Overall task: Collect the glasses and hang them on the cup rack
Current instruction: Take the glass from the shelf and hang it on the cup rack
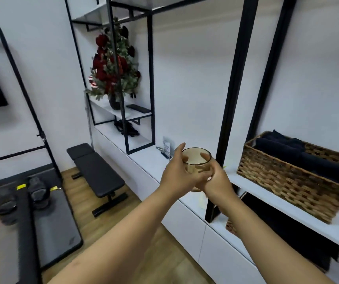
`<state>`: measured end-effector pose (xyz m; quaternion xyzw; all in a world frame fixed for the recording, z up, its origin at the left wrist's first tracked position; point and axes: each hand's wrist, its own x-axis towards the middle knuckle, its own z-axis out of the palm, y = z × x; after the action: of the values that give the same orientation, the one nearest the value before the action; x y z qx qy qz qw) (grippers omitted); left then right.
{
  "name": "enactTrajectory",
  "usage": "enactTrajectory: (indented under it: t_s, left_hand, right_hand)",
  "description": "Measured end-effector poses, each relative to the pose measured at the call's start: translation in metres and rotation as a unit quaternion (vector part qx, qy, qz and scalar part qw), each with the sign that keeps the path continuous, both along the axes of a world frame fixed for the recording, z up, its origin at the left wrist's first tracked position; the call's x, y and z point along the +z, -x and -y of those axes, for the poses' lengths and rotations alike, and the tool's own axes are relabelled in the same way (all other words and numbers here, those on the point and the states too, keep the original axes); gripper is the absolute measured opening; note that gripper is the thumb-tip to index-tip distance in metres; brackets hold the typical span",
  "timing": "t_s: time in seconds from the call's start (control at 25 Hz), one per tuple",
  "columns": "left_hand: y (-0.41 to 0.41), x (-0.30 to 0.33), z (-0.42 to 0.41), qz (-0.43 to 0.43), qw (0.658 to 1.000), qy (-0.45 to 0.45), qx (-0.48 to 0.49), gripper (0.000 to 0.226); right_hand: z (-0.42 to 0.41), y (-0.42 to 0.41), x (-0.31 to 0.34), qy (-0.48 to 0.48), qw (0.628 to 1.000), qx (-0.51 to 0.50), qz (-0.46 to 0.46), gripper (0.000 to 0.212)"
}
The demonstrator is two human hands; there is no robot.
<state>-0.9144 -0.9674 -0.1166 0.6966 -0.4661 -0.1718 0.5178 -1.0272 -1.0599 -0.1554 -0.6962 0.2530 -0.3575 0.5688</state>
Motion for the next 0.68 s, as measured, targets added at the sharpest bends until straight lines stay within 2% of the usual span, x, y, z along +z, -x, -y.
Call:
enactTrajectory:
  t_s: [0.2, 0.36, 0.56, 0.68]
  left_hand:
    - [-0.061, 0.0, 0.02, 0.046, 0.998, -0.042, 0.031, 0.121]
    - [-0.103, 0.003, 0.05, 0.029, 0.998, -0.022, 0.041, 0.121]
    - [-0.148, 0.015, 0.11, -0.011, 0.998, 0.017, 0.052, 0.125]
    - [-0.167, 0.017, 0.141, -0.016, 0.998, 0.036, 0.045, 0.129]
  right_hand:
    - [0.016, -0.051, -0.007, -0.004, 0.999, 0.045, 0.015, 0.072]
    - [0.063, -0.087, -0.012, -0.103, 0.988, 0.113, 0.013, 0.072]
    - [0.136, -0.133, -0.02, -0.254, 0.937, 0.229, 0.069, 0.068]
    - [0.17, -0.152, -0.022, -0.329, 0.902, 0.252, 0.123, 0.061]
